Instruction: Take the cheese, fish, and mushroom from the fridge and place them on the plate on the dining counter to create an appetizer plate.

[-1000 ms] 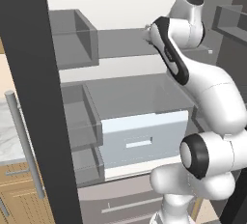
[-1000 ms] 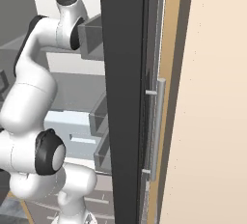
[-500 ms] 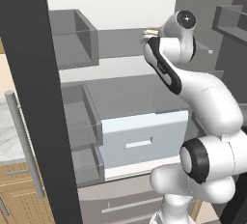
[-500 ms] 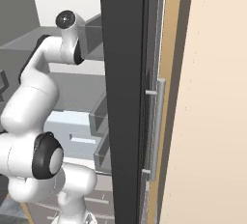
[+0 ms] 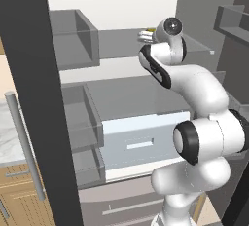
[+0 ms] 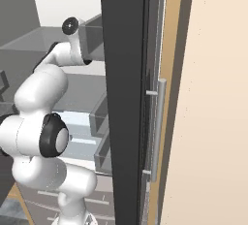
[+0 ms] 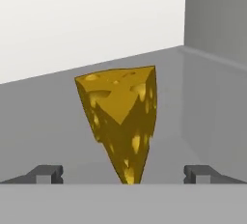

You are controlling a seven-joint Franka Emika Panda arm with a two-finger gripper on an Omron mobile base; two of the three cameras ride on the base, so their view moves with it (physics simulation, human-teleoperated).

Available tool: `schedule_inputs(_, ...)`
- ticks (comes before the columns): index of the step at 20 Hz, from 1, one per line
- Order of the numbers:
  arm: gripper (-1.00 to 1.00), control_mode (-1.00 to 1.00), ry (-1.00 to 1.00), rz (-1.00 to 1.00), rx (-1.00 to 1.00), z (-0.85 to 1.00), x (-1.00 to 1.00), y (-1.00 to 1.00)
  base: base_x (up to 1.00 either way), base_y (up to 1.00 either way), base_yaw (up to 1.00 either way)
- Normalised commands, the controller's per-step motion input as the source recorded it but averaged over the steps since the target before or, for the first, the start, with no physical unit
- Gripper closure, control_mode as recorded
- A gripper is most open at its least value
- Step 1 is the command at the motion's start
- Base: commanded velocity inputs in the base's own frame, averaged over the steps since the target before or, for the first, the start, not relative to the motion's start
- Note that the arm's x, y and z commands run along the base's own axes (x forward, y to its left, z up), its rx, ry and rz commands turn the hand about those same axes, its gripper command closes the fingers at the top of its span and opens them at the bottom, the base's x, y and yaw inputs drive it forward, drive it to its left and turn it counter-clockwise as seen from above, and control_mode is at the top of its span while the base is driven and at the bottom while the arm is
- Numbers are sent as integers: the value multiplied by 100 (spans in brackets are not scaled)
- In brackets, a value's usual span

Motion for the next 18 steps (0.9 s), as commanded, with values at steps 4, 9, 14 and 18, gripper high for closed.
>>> schedule_inputs(4,-100,-100,0,-9,0,3,63,-4,0,0,0)
schedule_inputs(9,-100,-100,0,-5,0,0,54,0,0,0,0)
schedule_inputs(14,-100,-100,0,-1,0,0,49,0,0,0,0)
schedule_inputs(18,-100,-100,1,0,0,-7,30,-4,0,0,0)
